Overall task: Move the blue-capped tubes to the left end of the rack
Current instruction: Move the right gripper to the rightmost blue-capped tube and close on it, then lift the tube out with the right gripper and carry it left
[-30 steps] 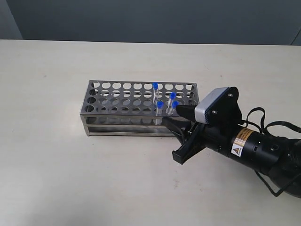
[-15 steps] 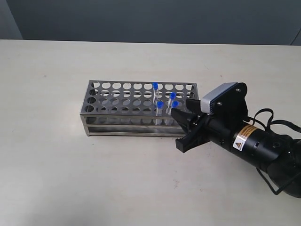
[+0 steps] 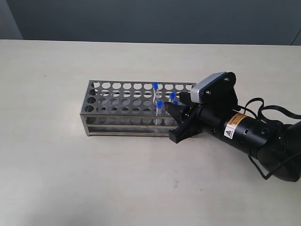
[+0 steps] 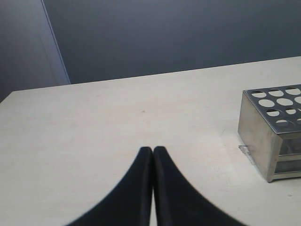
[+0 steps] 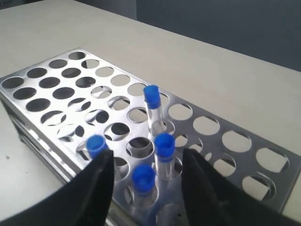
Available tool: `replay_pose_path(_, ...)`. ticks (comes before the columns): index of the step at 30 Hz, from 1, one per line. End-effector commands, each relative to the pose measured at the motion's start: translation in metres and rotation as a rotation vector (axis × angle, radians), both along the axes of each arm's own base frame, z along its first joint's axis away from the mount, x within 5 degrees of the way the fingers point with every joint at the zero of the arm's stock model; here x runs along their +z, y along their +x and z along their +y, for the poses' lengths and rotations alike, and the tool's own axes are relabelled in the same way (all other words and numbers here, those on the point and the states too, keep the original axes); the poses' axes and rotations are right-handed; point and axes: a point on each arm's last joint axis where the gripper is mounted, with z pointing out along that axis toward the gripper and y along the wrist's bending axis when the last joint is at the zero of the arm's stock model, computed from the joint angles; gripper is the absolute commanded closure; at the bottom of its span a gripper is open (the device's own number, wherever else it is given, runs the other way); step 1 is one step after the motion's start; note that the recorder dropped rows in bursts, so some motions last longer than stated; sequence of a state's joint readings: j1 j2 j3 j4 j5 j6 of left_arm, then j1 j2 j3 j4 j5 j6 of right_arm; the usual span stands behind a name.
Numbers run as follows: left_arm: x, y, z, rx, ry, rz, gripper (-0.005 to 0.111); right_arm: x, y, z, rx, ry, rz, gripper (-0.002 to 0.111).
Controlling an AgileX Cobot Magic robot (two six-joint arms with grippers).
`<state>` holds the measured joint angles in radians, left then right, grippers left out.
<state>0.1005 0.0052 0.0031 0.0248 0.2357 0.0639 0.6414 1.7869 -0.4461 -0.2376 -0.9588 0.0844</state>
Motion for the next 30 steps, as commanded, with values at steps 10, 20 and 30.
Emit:
replay_pose_path(10, 0.002, 0.0, 0.0, -0.004, -0.001, -0.012, 0.106, -0.005, -0.003, 0.002, 0.03, -0.022, 0.06, 0.086)
replay_pose_path(20, 0.002, 0.0, 0.0, -0.004, -0.001, -0.012, 0.106, -0.005, -0.003, 0.001, 0.026, -0.021, 0.06, 0.109)
replay_pose_path(30, 0.002, 0.0, 0.0, -0.004, -0.001, -0.012, 0.106, 0.005, -0.003, 0.0, 0.025, -0.016, 0.038, 0.109)
